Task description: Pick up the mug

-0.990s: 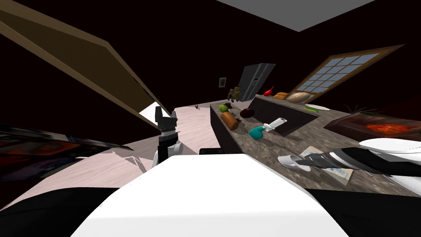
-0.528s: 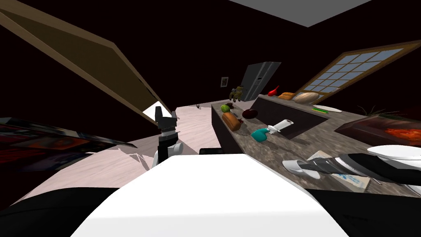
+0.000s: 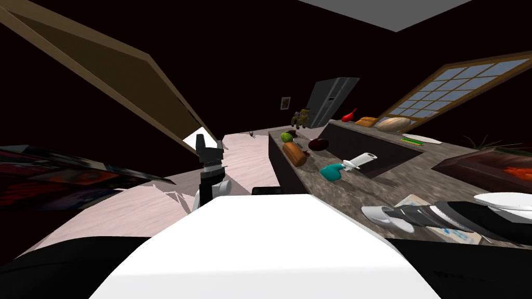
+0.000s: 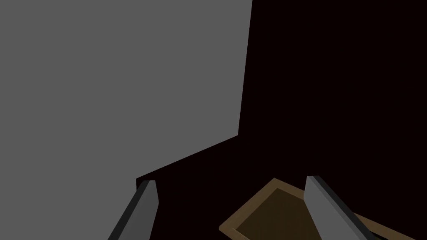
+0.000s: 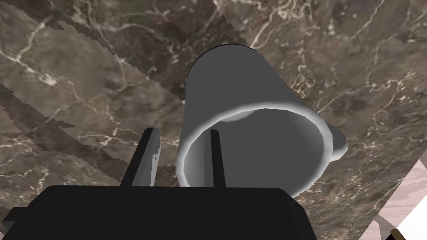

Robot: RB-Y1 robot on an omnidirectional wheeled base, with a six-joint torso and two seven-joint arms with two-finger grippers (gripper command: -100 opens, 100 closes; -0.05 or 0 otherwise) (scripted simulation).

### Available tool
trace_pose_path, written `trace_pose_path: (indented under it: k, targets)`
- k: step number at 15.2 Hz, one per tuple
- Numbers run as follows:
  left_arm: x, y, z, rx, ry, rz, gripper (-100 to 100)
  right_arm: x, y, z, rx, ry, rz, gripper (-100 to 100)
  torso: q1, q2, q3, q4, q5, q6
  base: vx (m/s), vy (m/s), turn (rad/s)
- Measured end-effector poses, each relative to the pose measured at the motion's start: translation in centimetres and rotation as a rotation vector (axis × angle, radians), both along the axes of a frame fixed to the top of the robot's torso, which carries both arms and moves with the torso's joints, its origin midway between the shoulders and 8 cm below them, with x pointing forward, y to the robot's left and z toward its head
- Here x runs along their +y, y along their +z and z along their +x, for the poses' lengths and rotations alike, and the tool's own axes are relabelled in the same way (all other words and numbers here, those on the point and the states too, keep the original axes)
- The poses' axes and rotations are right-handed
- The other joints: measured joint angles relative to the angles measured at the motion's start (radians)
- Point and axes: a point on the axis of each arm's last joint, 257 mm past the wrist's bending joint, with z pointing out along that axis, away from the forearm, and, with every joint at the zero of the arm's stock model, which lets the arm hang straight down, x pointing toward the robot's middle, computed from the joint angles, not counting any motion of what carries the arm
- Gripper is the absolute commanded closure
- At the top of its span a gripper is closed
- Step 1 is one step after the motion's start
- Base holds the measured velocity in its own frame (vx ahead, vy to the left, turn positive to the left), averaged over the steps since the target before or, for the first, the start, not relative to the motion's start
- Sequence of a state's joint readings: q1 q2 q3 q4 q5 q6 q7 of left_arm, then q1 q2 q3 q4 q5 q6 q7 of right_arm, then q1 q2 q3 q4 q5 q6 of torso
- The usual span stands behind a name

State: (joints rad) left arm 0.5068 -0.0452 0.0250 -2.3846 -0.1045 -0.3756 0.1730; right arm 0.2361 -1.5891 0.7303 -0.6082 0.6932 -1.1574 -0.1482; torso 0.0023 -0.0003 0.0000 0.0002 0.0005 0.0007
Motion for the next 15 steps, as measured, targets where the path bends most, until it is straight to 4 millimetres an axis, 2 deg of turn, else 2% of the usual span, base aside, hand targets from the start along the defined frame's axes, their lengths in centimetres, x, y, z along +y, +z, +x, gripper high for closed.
trace_pose_path:
  k: [4, 15]
  targets:
    - [0.0, 0.0, 0.0, 0.0, 0.0, 0.0, 0, 0.1, 0.2, 0.3, -0.001, 0.006, 0.001, 100, -0.003, 0.0, 0.0, -0.001, -0.001, 0.001, -0.006, -0.008, -0.037]
    - [0.0, 0.0, 0.0, 0.0, 0.0, 0.0, 0, 1.5, 2.2, 3.7, 0.005, 0.037, 0.001, 100, -0.003, 0.0, 0.0, 0.0, 0.0, 0.002, -0.011, -0.02, -0.044]
